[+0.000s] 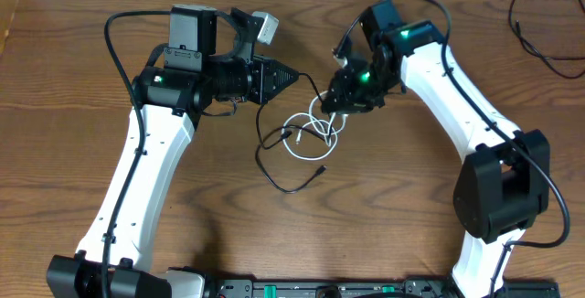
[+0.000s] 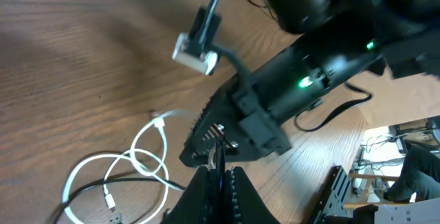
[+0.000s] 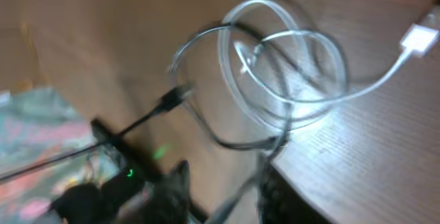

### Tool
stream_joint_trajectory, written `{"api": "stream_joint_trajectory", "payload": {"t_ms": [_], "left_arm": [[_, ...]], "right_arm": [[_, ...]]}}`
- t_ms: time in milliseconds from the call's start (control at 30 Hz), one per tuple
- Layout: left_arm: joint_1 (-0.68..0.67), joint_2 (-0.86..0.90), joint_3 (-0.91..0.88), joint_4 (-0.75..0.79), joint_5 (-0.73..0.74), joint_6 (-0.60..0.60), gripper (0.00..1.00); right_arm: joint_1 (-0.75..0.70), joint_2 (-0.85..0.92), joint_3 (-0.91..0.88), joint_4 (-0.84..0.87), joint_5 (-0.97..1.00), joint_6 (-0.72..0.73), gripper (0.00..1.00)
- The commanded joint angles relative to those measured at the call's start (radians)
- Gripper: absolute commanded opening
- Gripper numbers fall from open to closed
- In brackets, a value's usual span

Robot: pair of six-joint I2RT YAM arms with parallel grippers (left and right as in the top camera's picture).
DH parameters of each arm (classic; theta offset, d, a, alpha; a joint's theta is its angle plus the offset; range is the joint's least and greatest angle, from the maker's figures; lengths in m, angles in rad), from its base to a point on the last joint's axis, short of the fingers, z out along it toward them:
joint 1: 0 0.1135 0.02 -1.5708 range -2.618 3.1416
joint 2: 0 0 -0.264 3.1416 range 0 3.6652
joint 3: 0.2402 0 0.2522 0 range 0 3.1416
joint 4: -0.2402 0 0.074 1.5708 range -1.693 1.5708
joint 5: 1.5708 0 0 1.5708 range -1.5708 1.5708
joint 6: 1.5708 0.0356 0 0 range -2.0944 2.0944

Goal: Untangle cables

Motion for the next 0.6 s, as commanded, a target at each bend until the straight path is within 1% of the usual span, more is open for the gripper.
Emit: {"api": "stream_joint_trajectory", "payload": {"t_ms": [0, 33, 67, 167, 333, 400, 567], "left_arm": [[0.000, -0.031, 0.008, 0.027, -0.003, 0.021, 0.07], [0.000, -0.043, 0.017, 0.037, -0.018, 0.014, 0.08], [0.000, -0.053, 0.025, 0.039, -0.035, 0.007, 0.07], [0.000, -0.100, 0.064, 0.040, -0.126, -0.017, 0.07], [0.000, -0.211, 0.097, 0.078, -0.341, -0.094, 0.07], [0.000, -0.270, 0.098, 0.092, -0.491, -0.133, 0.08], [0.000, -0.390, 0.098, 0.093, -0.863, -0.185, 0.07]], "right_arm": [[-0.005, 0.004, -0.029, 0.008, 0.149, 0.060, 0.11], [-0.011, 0.004, -0.029, 0.007, 0.177, 0.067, 0.05], [-0.016, 0.004, -0.029, 0.007, 0.195, 0.068, 0.01], [-0.049, 0.004, -0.029, 0.006, 0.220, 0.068, 0.01], [-0.144, 0.003, -0.026, -0.009, 0.231, 0.067, 0.01], [-0.192, 0.003, -0.026, -0.018, 0.231, 0.066, 0.01], [-0.329, -0.006, -0.025, -0.054, 0.235, 0.048, 0.01]]}}
